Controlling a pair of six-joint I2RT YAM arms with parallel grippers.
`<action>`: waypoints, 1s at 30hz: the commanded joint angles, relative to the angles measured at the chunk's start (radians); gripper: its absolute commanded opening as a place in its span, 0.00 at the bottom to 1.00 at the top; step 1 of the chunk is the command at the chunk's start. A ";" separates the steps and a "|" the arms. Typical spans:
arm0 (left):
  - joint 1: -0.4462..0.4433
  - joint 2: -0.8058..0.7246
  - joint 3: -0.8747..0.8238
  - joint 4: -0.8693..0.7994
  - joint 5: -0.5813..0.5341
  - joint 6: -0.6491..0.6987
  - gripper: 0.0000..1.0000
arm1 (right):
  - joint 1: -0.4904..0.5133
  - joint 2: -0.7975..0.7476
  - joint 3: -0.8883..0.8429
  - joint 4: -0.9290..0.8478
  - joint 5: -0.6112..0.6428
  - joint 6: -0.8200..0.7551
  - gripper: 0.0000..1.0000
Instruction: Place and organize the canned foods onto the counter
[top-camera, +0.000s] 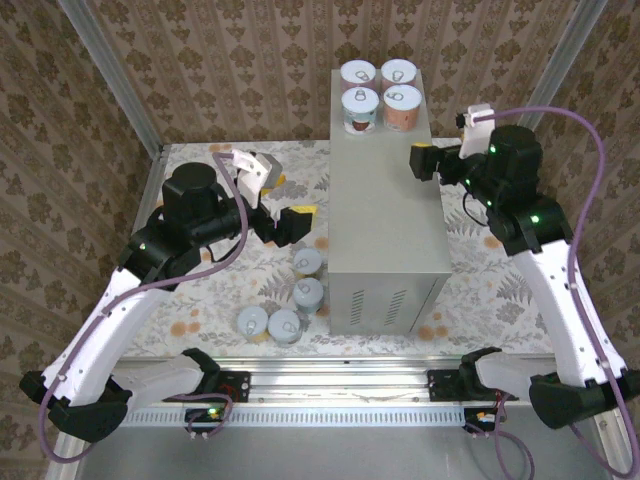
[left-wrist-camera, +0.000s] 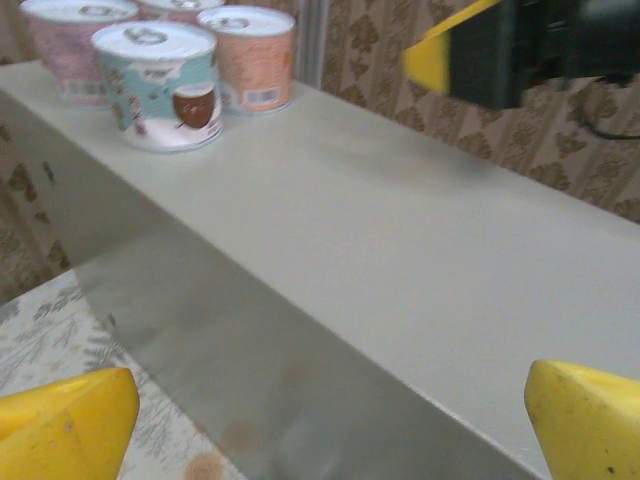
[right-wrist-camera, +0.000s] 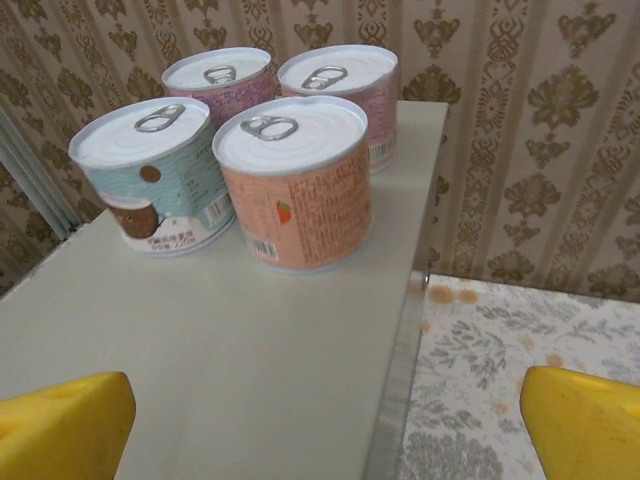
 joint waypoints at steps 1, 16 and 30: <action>0.005 0.002 -0.002 -0.073 -0.101 -0.041 1.00 | -0.004 -0.057 -0.019 -0.114 0.023 0.020 1.00; 0.006 -0.023 -0.190 -0.261 -0.254 -0.129 1.00 | 0.127 -0.180 0.088 -0.431 -0.214 -0.129 1.00; -0.008 0.022 -0.502 -0.177 -0.239 -0.325 1.00 | 0.635 -0.031 0.239 -0.523 0.092 -0.209 1.00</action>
